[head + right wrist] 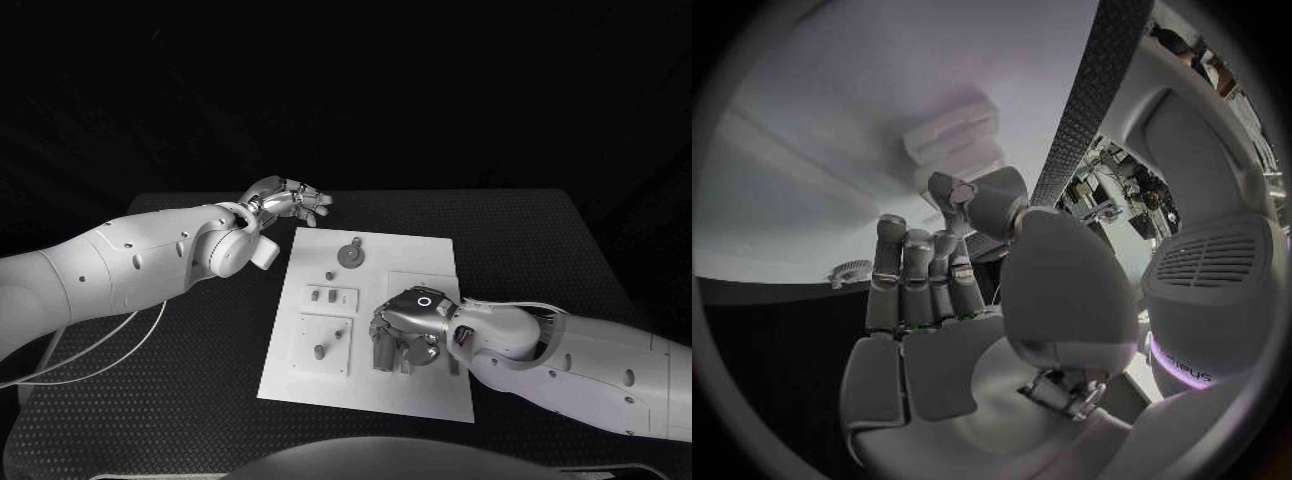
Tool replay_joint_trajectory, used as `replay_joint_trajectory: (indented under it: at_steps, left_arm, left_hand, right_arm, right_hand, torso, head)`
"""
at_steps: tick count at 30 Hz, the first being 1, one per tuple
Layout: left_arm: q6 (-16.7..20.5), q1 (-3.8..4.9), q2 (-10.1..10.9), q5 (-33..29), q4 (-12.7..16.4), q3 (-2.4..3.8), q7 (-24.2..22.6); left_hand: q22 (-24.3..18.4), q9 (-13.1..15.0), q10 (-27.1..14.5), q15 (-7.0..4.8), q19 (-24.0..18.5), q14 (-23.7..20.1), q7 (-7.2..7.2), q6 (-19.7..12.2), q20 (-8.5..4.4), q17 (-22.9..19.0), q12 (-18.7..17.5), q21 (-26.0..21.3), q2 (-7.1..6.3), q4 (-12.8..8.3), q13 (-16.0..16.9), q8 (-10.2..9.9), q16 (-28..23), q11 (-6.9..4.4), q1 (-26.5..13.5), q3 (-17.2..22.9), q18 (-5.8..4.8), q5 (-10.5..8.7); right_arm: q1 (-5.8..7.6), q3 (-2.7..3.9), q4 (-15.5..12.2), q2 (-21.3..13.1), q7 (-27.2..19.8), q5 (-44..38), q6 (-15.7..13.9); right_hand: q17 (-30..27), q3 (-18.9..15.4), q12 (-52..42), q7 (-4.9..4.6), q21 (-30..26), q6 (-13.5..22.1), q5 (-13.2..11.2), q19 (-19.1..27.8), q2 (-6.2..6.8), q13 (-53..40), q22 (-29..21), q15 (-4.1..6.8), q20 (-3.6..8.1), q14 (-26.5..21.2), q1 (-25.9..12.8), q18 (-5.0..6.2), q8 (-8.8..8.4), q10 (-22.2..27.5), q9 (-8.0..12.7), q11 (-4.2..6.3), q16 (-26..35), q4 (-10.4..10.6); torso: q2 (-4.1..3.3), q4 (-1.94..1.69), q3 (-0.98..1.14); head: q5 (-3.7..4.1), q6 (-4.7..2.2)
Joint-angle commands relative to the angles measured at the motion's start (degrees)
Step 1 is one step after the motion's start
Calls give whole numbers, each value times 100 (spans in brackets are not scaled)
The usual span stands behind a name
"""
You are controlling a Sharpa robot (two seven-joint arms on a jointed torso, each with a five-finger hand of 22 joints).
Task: Assemble the parts on the task board
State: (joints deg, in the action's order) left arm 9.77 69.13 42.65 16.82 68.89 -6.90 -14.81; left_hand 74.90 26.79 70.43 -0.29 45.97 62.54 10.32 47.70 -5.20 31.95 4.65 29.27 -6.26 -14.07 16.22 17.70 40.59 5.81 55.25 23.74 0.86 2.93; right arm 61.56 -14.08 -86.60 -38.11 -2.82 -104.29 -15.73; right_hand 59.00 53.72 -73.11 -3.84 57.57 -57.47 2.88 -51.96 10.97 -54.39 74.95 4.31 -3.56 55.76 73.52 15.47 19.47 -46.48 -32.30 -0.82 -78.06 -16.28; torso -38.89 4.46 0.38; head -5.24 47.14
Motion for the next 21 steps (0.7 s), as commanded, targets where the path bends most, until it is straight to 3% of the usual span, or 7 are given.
replay_joint_trajectory:
  at_steps: [1, 6, 12, 21]
  left_arm:
    - [-83, 4, -10, -11, 11, 4, -28]
    - [-83, 4, -8, -11, 12, 4, -27]
    - [-90, 4, -7, -10, 12, 4, -22]
    - [-103, 4, -5, -5, 12, 4, -12]
  left_hand:
    - [76, -9, -51, 47, 29, 8, 3, -40, -24, 7, -11, -20, 1, 25, 6, 2, -38, -7, -47, -10, -53, -11]
    - [77, -10, -52, 47, 29, 8, 4, -43, -24, 8, -11, -21, 0, 25, 6, 1, -39, -7, -47, -10, -53, -11]
    - [78, -10, -53, 47, 30, 8, 6, -47, -24, 11, -10, -22, 1, 25, 7, 0, -40, -7, -47, -10, -52, -11]
    - [80, -11, -53, 47, 31, 9, 7, -50, -24, 13, -10, -23, 1, 25, 7, 0, -41, -7, -47, -10, -52, -11]
  right_arm:
    - [-6, -2, 10, 24, -62, -47, 22]
    - [-6, -2, 19, 38, -58, -27, 30]
    - [-6, -2, 25, 46, -30, 27, 38]
    - [-6, -2, 48, 44, 13, 33, -2]
  right_hand:
    - [8, 50, -23, 56, 5, -212, -10, 46, 44, -15, 93, -10, -19, -54, 9, -47, 96, 60, -309, -11, -44, -4]
    - [13, 70, -41, 25, 18, -133, -11, 64, 62, -28, 102, -19, -29, -79, 14, -47, 40, 93, -299, -23, -60, -5]
    - [10, 86, -56, -73, 30, 244, -11, 125, 143, -37, 104, -47, -54, -156, 36, -47, -208, 182, -200, -55, -77, -2]
    - [-4, 70, -69, -26, 28, 617, -10, 182, 252, -34, 96, -78, -82, -229, 61, -47, -409, 269, -108, -92, -88, 12]
  torso:
    - [-2, 0, 0]
    - [-1, -1, 2]
    - [-2, 1, -1]
    - [0, 2, -1]
  head:
    - [-3, -2]
    - [-9, 2]
    - [-11, -3]
    - [-7, -8]
